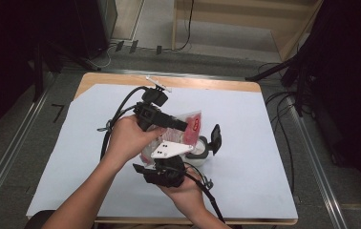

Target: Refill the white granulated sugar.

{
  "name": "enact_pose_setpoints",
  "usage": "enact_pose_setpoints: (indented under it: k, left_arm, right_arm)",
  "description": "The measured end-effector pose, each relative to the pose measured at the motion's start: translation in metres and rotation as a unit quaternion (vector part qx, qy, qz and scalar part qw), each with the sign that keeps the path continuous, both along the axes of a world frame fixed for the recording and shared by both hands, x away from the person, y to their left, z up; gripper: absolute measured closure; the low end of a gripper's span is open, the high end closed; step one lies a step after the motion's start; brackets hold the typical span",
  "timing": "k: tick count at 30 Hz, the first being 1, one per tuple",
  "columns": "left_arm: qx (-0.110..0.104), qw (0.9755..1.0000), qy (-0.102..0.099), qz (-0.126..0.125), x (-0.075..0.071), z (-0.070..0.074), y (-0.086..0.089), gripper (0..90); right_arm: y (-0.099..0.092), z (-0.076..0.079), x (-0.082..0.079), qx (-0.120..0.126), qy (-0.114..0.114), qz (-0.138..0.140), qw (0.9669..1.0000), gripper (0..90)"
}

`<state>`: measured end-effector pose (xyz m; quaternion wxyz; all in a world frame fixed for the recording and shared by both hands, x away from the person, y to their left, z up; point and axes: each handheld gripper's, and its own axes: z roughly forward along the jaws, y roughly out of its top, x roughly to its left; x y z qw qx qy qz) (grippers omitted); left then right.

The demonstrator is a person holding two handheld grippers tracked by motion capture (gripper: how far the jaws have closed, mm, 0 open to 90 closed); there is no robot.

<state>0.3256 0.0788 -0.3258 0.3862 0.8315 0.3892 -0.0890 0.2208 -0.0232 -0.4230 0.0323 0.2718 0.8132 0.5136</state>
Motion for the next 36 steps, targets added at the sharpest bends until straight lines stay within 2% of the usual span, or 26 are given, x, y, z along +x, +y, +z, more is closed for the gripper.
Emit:
enact_pose_setpoints:
  k: [8,13,20,36]
  left_arm:
    - [0.000,1.0000,-0.004,0.004,0.0016,0.0009,0.0015,67.4]
    - [-0.011,0.9999,-0.008,0.007,0.0029,0.0018,0.0009,67.4]
    - [-0.008,0.9998,-0.015,0.008,0.0039,-0.0002,-0.0024,67.3]
    - [-0.013,0.9997,-0.018,0.007,0.0032,-0.0008,-0.0045,66.8]
  right_arm:
    - [0.0018,0.0015,0.0035,-0.001,0.003,0.002,1.0000,64.8]
    - [0.0009,0.0024,0.0056,-0.004,0.000,-0.001,1.0000,64.9]
    - [-0.0014,-0.0008,0.0097,-0.010,-0.007,-0.005,0.9999,64.9]
    - [-0.0032,-0.0009,0.0098,-0.011,-0.006,-0.009,0.9999,64.9]
